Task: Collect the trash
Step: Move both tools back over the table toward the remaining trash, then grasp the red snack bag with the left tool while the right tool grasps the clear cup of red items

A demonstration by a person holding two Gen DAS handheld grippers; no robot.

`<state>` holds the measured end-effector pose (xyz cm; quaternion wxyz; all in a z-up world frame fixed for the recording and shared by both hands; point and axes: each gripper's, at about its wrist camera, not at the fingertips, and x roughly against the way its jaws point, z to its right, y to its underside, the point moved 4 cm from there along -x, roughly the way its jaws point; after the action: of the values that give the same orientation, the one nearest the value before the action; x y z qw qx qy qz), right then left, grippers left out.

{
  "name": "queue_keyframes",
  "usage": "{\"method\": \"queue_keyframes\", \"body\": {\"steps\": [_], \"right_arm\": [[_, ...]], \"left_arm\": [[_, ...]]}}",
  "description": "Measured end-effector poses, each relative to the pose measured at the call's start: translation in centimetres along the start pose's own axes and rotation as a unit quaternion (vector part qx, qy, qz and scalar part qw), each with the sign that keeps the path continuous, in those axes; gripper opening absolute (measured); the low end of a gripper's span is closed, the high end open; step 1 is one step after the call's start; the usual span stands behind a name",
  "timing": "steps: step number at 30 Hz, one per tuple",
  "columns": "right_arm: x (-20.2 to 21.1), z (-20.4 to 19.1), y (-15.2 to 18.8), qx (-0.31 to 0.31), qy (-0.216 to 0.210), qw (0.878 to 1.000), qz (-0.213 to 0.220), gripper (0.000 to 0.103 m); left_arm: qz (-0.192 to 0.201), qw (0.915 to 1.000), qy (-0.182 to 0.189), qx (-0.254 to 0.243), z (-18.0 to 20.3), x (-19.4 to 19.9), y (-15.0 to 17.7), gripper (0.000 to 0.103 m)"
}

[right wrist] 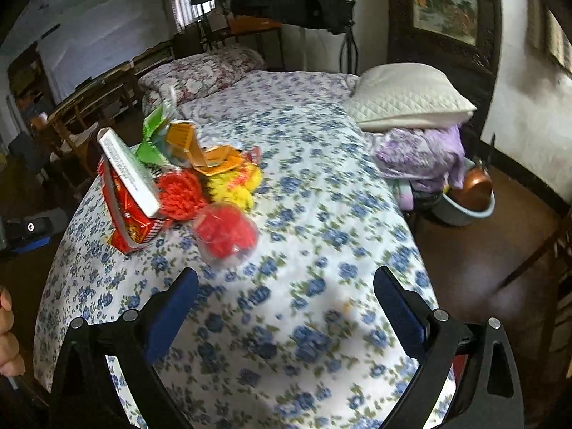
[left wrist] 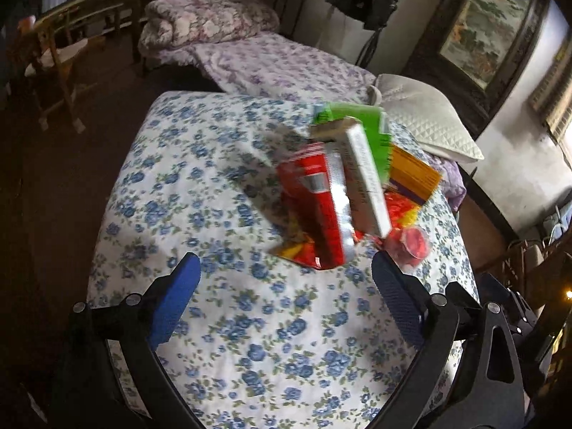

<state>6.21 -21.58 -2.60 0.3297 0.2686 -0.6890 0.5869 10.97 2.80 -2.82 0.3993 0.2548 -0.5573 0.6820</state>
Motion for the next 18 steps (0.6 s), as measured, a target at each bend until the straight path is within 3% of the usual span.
{"method": "queue_keyframes", "body": {"steps": [8,14,18], "right_arm": [[-2.4,-3.2,-1.1,0.051,-0.01,0.999,-0.015,0.096],[-5.0,-4.1,-2.2,0.052,-0.017,0.998,-0.038,0.095],[-6.1,-4.6,-2.5,0.05,-0.032,0.997,-0.05,0.081]], "left_arm": [[-0.007,0.9994,-0.003,0.034,-2.0,-0.4,-0.4,0.093],[-0.007,0.9992,0.003,0.038,-1.9,-0.5,-0.4,0.093],[-0.005,0.9993,0.004,0.037,-1.8,-0.6,-0.4,0.093]]}}
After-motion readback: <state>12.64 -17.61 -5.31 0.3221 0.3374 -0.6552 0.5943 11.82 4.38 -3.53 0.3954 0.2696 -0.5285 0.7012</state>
